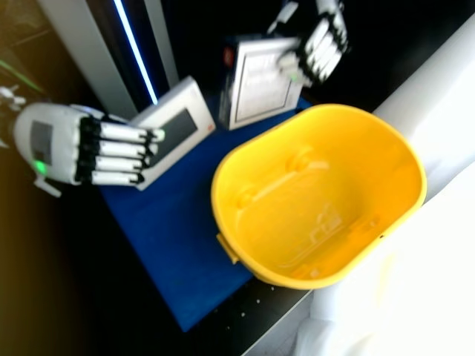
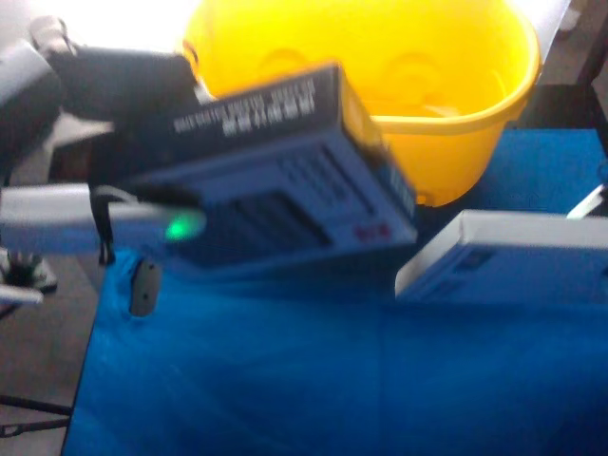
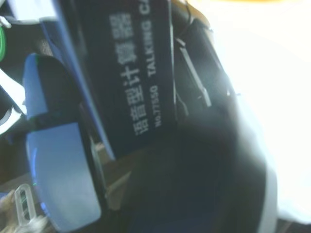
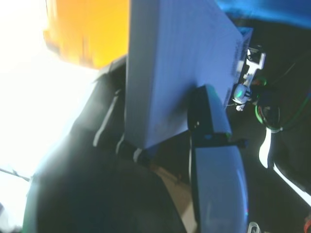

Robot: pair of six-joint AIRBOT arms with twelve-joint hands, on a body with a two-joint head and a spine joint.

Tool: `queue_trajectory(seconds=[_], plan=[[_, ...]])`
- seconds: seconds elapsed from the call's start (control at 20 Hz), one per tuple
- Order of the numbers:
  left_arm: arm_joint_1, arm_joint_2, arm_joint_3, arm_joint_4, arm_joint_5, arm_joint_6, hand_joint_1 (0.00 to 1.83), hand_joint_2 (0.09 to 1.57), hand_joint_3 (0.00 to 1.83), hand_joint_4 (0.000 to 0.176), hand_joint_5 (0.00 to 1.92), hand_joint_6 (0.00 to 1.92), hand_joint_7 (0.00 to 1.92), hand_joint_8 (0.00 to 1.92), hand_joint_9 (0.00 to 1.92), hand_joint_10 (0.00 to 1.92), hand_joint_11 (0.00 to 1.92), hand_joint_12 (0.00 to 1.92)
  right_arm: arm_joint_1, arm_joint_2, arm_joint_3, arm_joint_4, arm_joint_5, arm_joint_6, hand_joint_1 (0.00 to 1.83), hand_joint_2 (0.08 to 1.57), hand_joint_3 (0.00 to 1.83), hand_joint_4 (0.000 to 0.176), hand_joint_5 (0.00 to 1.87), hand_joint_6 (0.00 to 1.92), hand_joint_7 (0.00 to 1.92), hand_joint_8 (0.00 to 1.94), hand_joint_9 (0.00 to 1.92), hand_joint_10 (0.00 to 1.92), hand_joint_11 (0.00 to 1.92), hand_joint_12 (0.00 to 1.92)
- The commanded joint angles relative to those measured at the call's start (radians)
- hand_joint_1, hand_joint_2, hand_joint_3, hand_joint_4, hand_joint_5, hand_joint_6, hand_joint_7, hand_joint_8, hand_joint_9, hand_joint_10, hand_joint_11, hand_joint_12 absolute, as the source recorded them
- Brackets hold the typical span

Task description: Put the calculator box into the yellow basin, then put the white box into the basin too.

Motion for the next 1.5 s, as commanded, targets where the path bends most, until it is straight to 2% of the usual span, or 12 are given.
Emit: queue_trajectory(seconds=[0.0, 0.1, 0.15, 0.25, 0.3, 0.4, 0.6, 0.8, 0.95, 1.1, 1.25, 1.45], plan=[[-0.037, -0.001, 0.005, -0.016, -0.176, 0.004, 1.35, 1.15, 0.0, 0.0, 0.76, 1.06, 0.94, 1.13, 0.95, 1.3, 0.83, 1.53, 0.019, 0.003, 0.001, 0.02, -0.167, 0.012, 1.36, 1.15, 0.0, 0.0, 0.88, 1.01, 0.88, 1.19, 0.84, 1.37, 0.7, 1.5], [-0.099, -0.008, 0.019, -0.012, -0.199, 0.029, 1.36, 1.17, 0.0, 0.0, 0.72, 1.18, 0.9, 1.14, 0.88, 1.31, 0.79, 1.36, 0.059, 0.002, 0.005, 0.028, -0.167, 0.012, 1.37, 1.14, 0.0, 0.0, 0.89, 1.07, 0.9, 1.12, 0.88, 1.26, 0.74, 1.32], [-0.123, -0.016, 0.032, -0.012, -0.213, 0.032, 1.25, 1.17, 0.0, 0.0, 0.81, 1.09, 0.94, 1.22, 0.89, 1.11, 0.77, 1.37, 0.084, -0.001, 0.01, 0.028, -0.167, 0.012, 1.23, 1.13, 0.0, 0.0, 0.95, 0.93, 0.96, 1.19, 0.92, 1.19, 0.84, 1.53], [-0.163, -0.032, 0.059, -0.014, -0.225, 0.033, 1.21, 1.19, 0.0, 0.0, 0.79, 1.13, 0.89, 1.31, 0.88, 1.03, 0.76, 1.37, 0.117, -0.007, 0.015, 0.023, -0.167, 0.011, 1.24, 1.12, 0.0, 0.0, 0.96, 0.89, 1.0, 1.17, 0.98, 1.23, 0.93, 1.58], [-0.189, -0.041, 0.075, -0.014, -0.222, 0.033, 1.32, 1.22, 0.0, 0.0, 0.72, 1.19, 0.8, 1.37, 0.78, 1.38, 0.72, 1.39, 0.126, -0.013, 0.018, 0.018, -0.167, 0.01, 1.23, 1.12, 0.0, 0.0, 0.96, 0.93, 0.98, 1.15, 0.94, 1.13, 0.86, 1.49], [-0.265, -0.07, 0.114, -0.008, -0.189, 0.033, 1.35, 1.2, 0.0, 0.0, 0.76, 1.18, 0.79, 1.35, 0.81, 1.36, 0.72, 1.33, 0.129, -0.025, 0.02, 0.012, -0.167, 0.009, 1.38, 1.11, 0.0, 0.0, 0.97, 0.92, 0.96, 1.09, 0.91, 1.19, 0.8, 1.39], [-0.481, -0.162, 0.223, 0.087, 0.026, 0.026, 1.35, 1.21, 0.0, 0.0, 0.69, 1.28, 0.78, 1.34, 0.81, 1.4, 0.74, 1.46, 0.129, -0.051, 0.026, -0.005, -0.166, 0.009, 1.37, 1.13, 0.0, 0.0, 0.92, 0.97, 0.9, 1.15, 0.89, 1.28, 0.75, 1.46], [-0.619, -0.252, 0.322, 0.148, 0.236, 0.018, 1.36, 1.17, 0.0, 0.0, 0.81, 1.1, 0.83, 1.25, 0.86, 1.35, 0.73, 1.49, 0.131, -0.061, 0.032, -0.016, -0.158, 0.009, 1.37, 1.12, 0.0, 0.0, 0.91, 1.05, 0.95, 1.02, 0.92, 1.22, 0.76, 1.38], [-0.671, -0.331, 0.421, 0.158, 0.399, 0.019, 1.36, 1.15, 0.0, 0.0, 0.83, 1.13, 0.89, 1.11, 0.87, 1.32, 0.74, 1.39, 0.134, -0.071, 0.037, -0.02, -0.144, 0.009, 1.37, 1.12, 0.0, 0.0, 0.9, 1.09, 0.94, 1.04, 0.91, 1.2, 0.77, 1.32], [-0.689, -0.406, 0.515, 0.161, 0.549, 0.027, 1.36, 1.16, 0.0, 0.0, 0.82, 1.17, 0.88, 1.12, 0.85, 1.34, 0.7, 1.46, 0.145, -0.078, 0.041, -0.029, -0.127, 0.009, 1.37, 1.12, 0.0, 0.0, 0.89, 1.1, 0.94, 1.04, 0.92, 1.2, 0.8, 1.33], [-0.689, -0.442, 0.552, 0.161, 0.619, 0.039, 1.35, 1.18, 0.0, 0.0, 0.8, 1.22, 0.83, 1.21, 0.8, 1.37, 0.67, 1.42, 0.15, -0.082, 0.043, -0.032, -0.122, 0.009, 1.37, 1.12, 0.0, 0.0, 0.89, 1.11, 0.96, 1.0, 0.93, 1.18, 0.82, 1.31], [-0.681, -0.492, 0.602, 0.161, 0.69, 0.042, 1.36, 1.19, 0.0, 0.0, 0.73, 1.23, 0.84, 1.21, 0.82, 1.43, 0.6, 1.54, 0.152, -0.082, 0.044, -0.035, -0.122, 0.009, 1.37, 1.13, 0.0, 0.0, 0.86, 1.13, 0.93, 1.03, 0.94, 1.2, 0.86, 1.33]])
